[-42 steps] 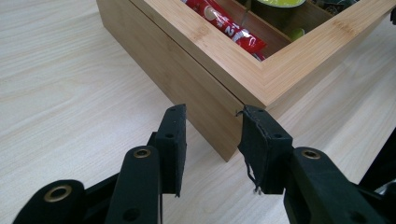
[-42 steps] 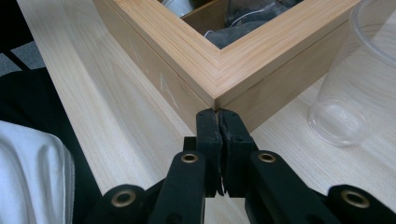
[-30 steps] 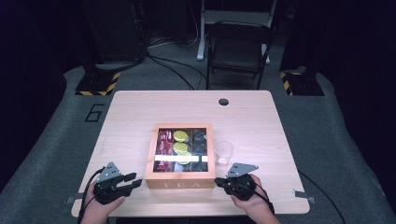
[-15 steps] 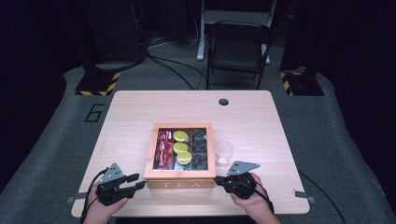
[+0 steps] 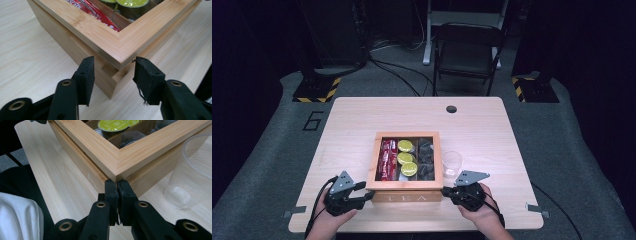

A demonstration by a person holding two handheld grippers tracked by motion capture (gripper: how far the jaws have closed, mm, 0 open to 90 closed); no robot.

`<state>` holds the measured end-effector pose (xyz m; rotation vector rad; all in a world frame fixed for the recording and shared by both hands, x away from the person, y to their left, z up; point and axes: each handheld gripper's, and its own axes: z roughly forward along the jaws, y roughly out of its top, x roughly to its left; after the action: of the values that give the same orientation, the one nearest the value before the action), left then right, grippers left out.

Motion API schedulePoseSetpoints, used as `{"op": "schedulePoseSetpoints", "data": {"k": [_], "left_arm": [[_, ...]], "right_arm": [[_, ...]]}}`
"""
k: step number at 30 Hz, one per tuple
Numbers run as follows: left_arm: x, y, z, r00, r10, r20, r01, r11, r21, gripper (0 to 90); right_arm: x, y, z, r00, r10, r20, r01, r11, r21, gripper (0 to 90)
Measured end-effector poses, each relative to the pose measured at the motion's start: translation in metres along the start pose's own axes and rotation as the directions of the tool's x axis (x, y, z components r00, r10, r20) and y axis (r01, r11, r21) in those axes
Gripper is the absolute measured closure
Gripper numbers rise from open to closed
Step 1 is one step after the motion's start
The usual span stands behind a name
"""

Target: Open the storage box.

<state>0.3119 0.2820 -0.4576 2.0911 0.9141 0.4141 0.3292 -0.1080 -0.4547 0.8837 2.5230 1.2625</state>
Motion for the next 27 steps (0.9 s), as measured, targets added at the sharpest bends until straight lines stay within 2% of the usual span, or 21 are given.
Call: {"op": "schedulePoseSetpoints", "data": {"k": [3,4,8,11,16,22,25,26,27], "left_arm": [[0.003,0.003,0.0,0.9999,-0.011,-0.006,0.011,0.9999,-0.008,47.3],[0.002,0.005,0.001,0.9998,-0.016,-0.008,0.016,0.9997,-0.019,47.3],[0.001,0.009,-0.002,0.9997,0.005,-0.023,-0.005,0.9991,-0.041,47.3],[0.0,0.014,-0.004,0.9995,0.017,-0.026,-0.018,0.998,-0.06,47.3],[0.002,0.019,-0.005,0.9998,-0.003,-0.018,0.002,0.9973,-0.073,47.1],[0.002,0.023,-0.005,0.9998,-0.007,-0.018,0.006,0.9974,-0.071,47.1],[0.001,0.024,-0.005,0.9993,-0.015,-0.033,0.013,0.9967,-0.08,47.0],[0.001,0.025,-0.006,0.999,-0.018,-0.04,0.015,0.9961,-0.088,46.8],[0.001,0.025,-0.007,0.9987,-0.025,-0.043,0.021,0.9951,-0.096,46.7]], "right_arm": [[-0.001,0.002,-0.001,0.9999,-0.009,-0.009,0.009,1.0,0.0,86.8],[0.0,0.003,-0.002,1.0,0.004,-0.005,-0.004,1.0,0.001,86.7],[-0.002,0.007,-0.005,0.9999,-0.002,-0.014,0.002,1.0,-0.018,86.2],[-0.001,0.011,-0.007,1.0,0.009,-0.002,-0.009,0.999,-0.039,84.4],[-0.002,0.017,-0.009,1.0,0.001,0.003,-0.001,0.998,-0.064,80.8],[-0.002,0.021,-0.01,0.9997,0.001,0.026,0.001,0.997,-0.078,70.9],[-0.002,0.022,-0.01,0.9986,-0.007,0.052,0.011,0.997,-0.082,65.0],[-0.002,0.023,-0.011,0.9984,0.003,0.057,0.002,0.997,-0.078,64.4],[-0.002,0.024,-0.012,0.998,-0.009,0.063,0.014,0.997,-0.081,63.1]]}}
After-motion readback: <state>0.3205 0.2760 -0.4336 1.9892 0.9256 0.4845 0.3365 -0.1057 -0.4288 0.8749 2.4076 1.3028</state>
